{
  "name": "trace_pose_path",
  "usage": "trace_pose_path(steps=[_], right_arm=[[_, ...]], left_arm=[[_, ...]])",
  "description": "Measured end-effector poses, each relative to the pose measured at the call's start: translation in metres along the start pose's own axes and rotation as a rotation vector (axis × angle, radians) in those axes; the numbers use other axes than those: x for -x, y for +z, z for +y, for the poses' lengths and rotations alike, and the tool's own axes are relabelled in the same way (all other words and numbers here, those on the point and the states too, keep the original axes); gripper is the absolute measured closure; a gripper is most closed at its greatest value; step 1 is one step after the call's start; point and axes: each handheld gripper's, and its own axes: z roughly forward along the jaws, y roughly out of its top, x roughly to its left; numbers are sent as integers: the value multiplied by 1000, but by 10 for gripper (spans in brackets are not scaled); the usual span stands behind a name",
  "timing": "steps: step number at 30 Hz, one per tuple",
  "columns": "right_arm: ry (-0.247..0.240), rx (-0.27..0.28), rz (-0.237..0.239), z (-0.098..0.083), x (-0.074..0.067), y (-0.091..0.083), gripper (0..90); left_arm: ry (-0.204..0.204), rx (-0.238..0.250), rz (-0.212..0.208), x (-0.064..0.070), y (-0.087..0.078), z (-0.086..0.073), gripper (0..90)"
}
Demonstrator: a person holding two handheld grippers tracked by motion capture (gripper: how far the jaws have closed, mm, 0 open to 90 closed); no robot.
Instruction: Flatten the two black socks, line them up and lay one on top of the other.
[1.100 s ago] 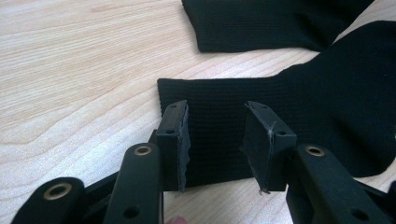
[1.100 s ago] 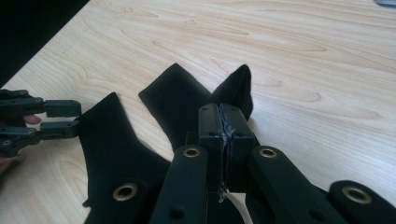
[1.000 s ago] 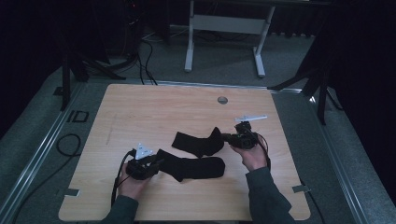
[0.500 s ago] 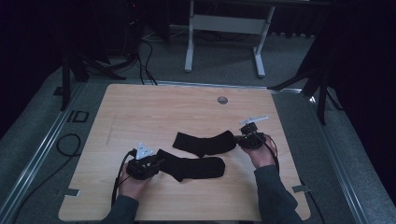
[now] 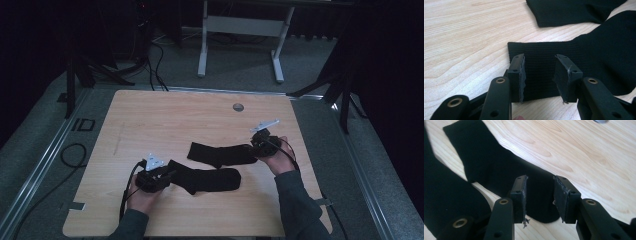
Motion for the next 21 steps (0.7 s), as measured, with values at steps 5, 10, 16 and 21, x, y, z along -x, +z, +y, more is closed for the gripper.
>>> trace_pose_path(steps=[5, 10, 16, 21], right_arm=[[-35, 19, 31, 9, -8, 5, 610], [-93, 22, 50, 17, -19, 11, 605], [-130, 27, 68, 26, -27, 15, 601], [-161, 24, 84, 34, -34, 20, 601]], left_arm=[[-2, 0, 0, 0, 0, 0, 607], [-3, 1, 0, 0, 0, 0, 607], [-5, 2, 0, -1, 0, 0, 607], [-8, 5, 0, -1, 0, 0, 607]])
